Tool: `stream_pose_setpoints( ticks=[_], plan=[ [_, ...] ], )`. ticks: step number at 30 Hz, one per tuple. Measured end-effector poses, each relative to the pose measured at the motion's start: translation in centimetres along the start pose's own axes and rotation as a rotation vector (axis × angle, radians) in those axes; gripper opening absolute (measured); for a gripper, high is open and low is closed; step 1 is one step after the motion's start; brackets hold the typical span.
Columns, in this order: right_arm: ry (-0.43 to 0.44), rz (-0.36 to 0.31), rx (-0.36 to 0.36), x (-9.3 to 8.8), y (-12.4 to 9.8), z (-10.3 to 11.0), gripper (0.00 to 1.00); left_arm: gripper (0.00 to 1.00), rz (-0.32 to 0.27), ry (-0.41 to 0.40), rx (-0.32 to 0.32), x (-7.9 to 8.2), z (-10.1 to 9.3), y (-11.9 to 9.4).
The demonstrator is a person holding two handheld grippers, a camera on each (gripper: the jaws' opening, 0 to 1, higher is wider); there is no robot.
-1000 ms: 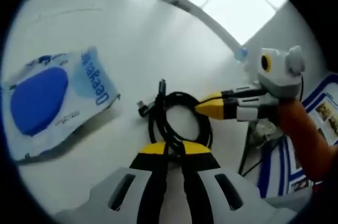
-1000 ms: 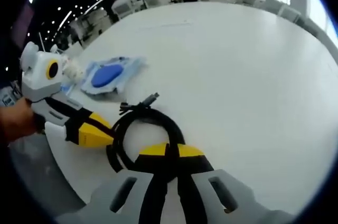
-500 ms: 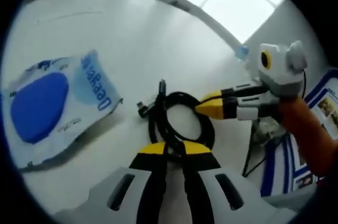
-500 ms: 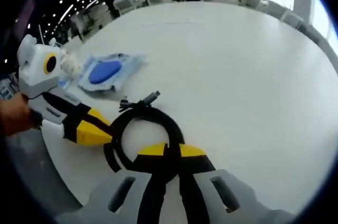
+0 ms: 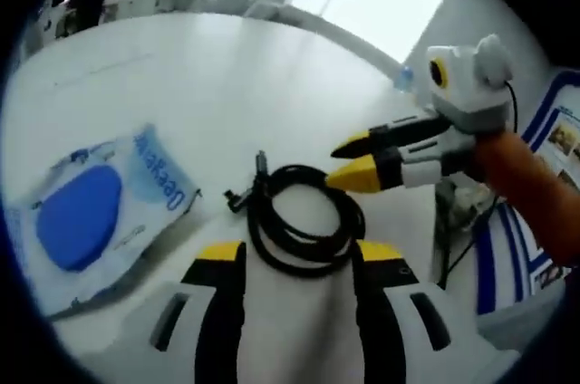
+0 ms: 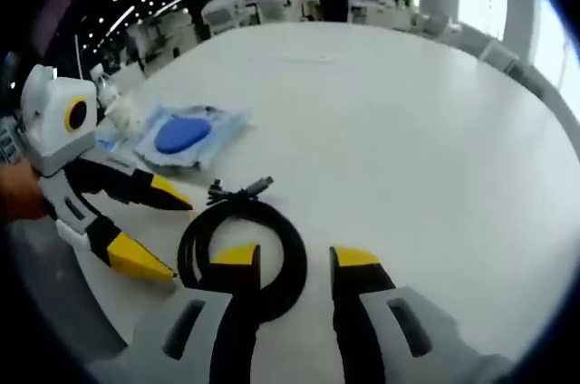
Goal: Arrange the tabletop items into an orderly group along one side of the table until the central work area is clear of visible clutter.
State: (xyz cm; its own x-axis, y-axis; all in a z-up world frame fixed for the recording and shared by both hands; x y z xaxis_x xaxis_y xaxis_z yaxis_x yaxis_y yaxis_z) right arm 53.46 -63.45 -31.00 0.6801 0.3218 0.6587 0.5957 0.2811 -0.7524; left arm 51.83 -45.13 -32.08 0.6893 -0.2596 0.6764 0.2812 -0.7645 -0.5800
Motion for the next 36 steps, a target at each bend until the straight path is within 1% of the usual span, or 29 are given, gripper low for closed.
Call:
stream_pose_setpoints(
  ticks=[2,5,7,8,10,12,14,17,20,21,23,24,29,36],
  plan=[
    [0.008,-0.005,0.0,0.0,0.0,0.1,0.42,0.64,-0.013,-0.004,-0.013,0.0,-0.1,0.1],
    [0.02,-0.01,-0.003,0.0,0.0,0.2,0.49,0.69,-0.016,0.013,-0.038,0.0,-0.5,0.1],
    [0.044,-0.019,0.003,0.1,0.0,0.2,0.54,0.76,-0.028,0.02,-0.047,0.0,-0.7,0.2],
    [0.058,-0.024,0.015,0.1,0.0,0.3,0.58,0.79,-0.035,0.027,-0.05,0.1,-0.8,0.1],
    [0.066,-0.028,0.023,0.0,-0.1,0.5,0.64,0.85,-0.039,0.03,-0.064,0.1,-0.9,0.2],
    [0.081,-0.051,0.023,0.1,0.0,0.6,0.77,0.91,-0.042,0.041,-0.074,0.2,-1.1,0.2],
    [0.108,-0.066,0.023,0.1,0.0,0.7,0.89,0.93,-0.041,0.043,-0.089,0.2,-1.3,0.2],
    [0.113,-0.065,0.034,-0.1,-0.2,0.8,0.91,0.97,-0.041,0.042,-0.098,0.1,-1.5,0.2],
    [0.111,-0.072,0.033,-0.2,-0.4,0.9,0.99,0.99,-0.035,0.045,-0.112,0.0,-1.7,0.1],
    [0.112,-0.079,0.041,-0.2,-0.5,0.9,0.99,0.99,-0.035,0.048,-0.119,0.0,-1.8,0.1],
    [0.114,-0.082,0.049,-0.1,-0.7,1.0,0.99,0.99,-0.038,0.051,-0.133,0.0,-2.0,-0.2],
    [0.112,-0.097,0.055,0.0,-0.9,1.0,0.99,0.99,-0.041,0.054,-0.141,0.1,-2.1,-0.3],
    [0.114,-0.107,0.072,0.0,-1.6,1.3,0.99,0.99,-0.047,0.077,-0.176,0.1,-3.0,-1.3],
    [0.099,-0.11,0.081,0.3,-2.4,1.9,0.99,0.99,-0.072,0.097,-0.194,0.2,-3.5,-3.1]
  ],
)
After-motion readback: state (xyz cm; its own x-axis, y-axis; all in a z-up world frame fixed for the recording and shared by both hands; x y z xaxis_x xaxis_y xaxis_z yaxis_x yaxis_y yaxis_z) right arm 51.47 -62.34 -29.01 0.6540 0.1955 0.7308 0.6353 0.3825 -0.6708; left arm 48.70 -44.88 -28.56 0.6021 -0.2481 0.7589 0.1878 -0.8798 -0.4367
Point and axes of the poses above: the point that each gripper's makers call its tool centre point, and the gripper's own axes: y roughly forward along the fingers, z roughly to its left, x roughly out of its top, the point moved 9 cm from there along -y, roughly backward along the fingers, and after that the axes turned 5 degrees about -x, right-handed, at the moved point
